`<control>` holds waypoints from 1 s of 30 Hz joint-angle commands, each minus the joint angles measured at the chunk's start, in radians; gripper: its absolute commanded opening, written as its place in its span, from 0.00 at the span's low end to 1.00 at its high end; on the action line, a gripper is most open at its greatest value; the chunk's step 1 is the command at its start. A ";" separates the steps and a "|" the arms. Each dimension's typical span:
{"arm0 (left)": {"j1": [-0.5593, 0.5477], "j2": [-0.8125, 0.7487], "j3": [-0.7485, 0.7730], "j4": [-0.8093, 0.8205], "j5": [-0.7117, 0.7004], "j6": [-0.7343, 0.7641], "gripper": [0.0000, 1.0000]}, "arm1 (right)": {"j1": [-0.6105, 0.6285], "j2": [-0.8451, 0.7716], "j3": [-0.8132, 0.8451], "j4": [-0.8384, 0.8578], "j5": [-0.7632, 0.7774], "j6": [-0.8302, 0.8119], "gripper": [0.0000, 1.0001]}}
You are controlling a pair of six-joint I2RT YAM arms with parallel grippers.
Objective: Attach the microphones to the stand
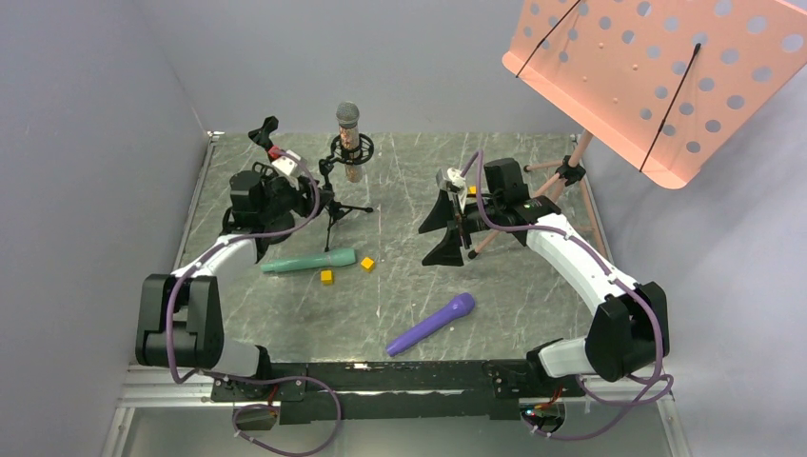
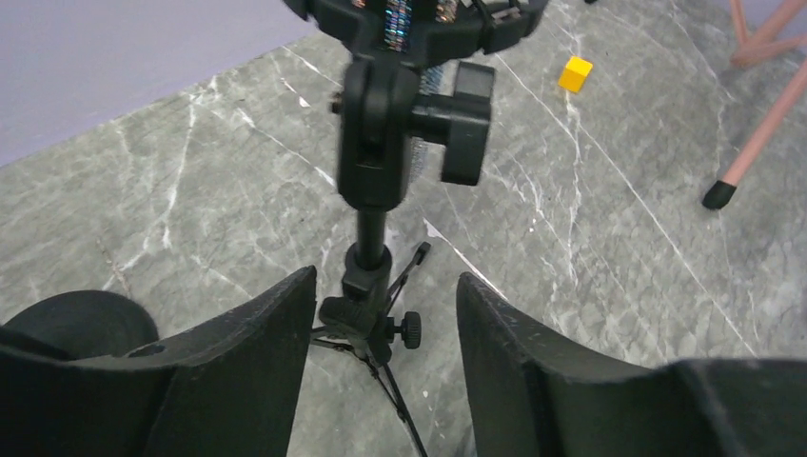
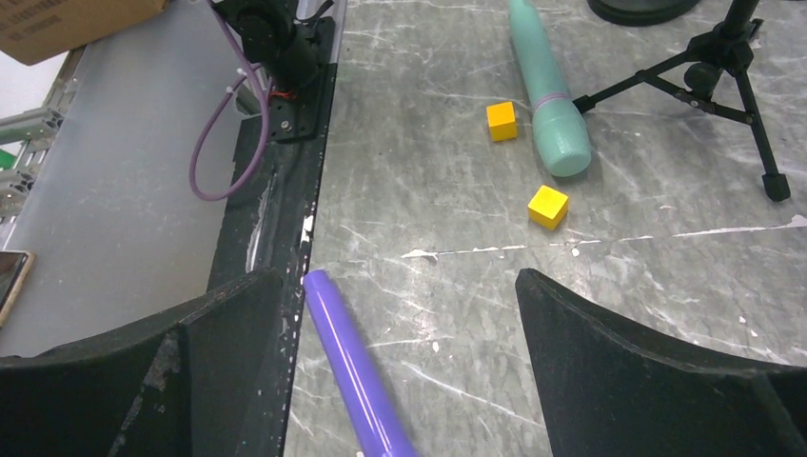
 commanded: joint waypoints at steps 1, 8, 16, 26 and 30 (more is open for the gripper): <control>-0.035 0.024 0.060 0.060 0.019 0.086 0.58 | -0.004 -0.006 0.037 -0.013 -0.041 -0.054 1.00; -0.054 0.062 0.082 0.101 -0.049 0.091 0.53 | -0.004 0.005 0.041 -0.033 -0.041 -0.069 1.00; -0.059 0.116 0.108 0.122 -0.049 0.077 0.38 | -0.004 0.008 0.044 -0.044 -0.040 -0.079 1.00; -0.075 0.135 0.128 0.178 -0.017 0.040 0.00 | -0.004 0.055 0.085 -0.127 -0.036 -0.129 1.00; -0.090 0.154 0.140 0.283 -0.018 0.003 0.00 | -0.004 0.058 0.086 -0.131 -0.030 -0.134 1.00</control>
